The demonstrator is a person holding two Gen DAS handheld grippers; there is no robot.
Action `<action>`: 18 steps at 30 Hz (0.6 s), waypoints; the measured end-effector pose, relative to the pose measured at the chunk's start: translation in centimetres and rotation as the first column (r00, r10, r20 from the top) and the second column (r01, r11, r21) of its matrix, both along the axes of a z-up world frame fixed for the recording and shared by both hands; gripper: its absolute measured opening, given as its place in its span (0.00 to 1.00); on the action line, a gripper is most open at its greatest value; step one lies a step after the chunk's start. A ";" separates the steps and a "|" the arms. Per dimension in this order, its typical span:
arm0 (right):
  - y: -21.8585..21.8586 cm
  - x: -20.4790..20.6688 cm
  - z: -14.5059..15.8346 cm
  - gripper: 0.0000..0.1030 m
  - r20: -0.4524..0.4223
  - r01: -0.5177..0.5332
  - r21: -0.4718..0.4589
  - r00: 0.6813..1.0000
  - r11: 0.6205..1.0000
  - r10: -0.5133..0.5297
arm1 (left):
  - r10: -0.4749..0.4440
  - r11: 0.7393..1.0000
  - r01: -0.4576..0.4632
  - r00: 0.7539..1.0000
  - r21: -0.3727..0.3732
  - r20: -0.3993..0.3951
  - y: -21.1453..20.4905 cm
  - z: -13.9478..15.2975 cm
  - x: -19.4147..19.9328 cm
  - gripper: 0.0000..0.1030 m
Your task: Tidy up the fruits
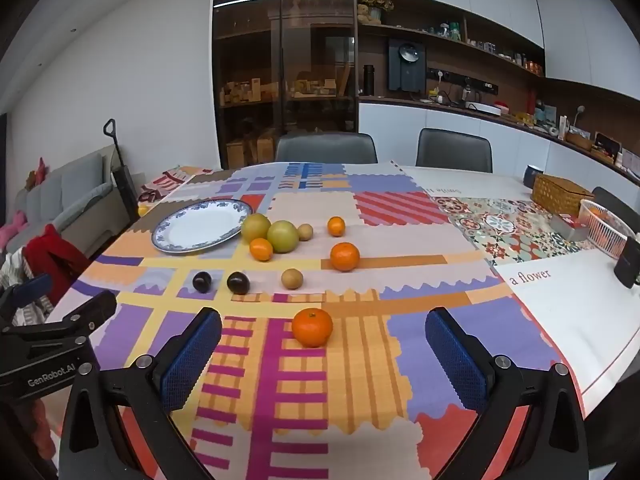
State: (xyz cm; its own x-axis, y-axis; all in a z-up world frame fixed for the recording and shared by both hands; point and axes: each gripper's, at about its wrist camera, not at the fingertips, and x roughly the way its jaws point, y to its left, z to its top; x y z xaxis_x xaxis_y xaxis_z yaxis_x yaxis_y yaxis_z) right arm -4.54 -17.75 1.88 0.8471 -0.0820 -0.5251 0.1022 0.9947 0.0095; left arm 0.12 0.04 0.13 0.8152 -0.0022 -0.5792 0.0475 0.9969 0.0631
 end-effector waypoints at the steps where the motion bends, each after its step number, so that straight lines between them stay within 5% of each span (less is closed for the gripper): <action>1: -0.1 0.0 0.0 1.00 0.002 0.001 -0.002 1.000 1.000 -0.001 | 0.002 1.000 -0.002 1.000 -0.001 0.006 0.0 0.0 0.1 1.00; 18: 0.5 0.0 0.4 1.00 0.011 -0.003 0.004 1.000 1.000 0.003 | 0.006 1.000 -0.006 0.997 -0.009 0.083 0.2 0.8 -1.5 1.00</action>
State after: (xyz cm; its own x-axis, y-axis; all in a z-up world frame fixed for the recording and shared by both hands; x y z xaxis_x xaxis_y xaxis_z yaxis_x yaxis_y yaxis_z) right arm -4.59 -17.26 2.29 0.8529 -0.0772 -0.5163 0.0991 0.9950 0.0149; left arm -1.39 0.19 0.97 0.8604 -0.0020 -0.5096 0.0366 0.9977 0.0578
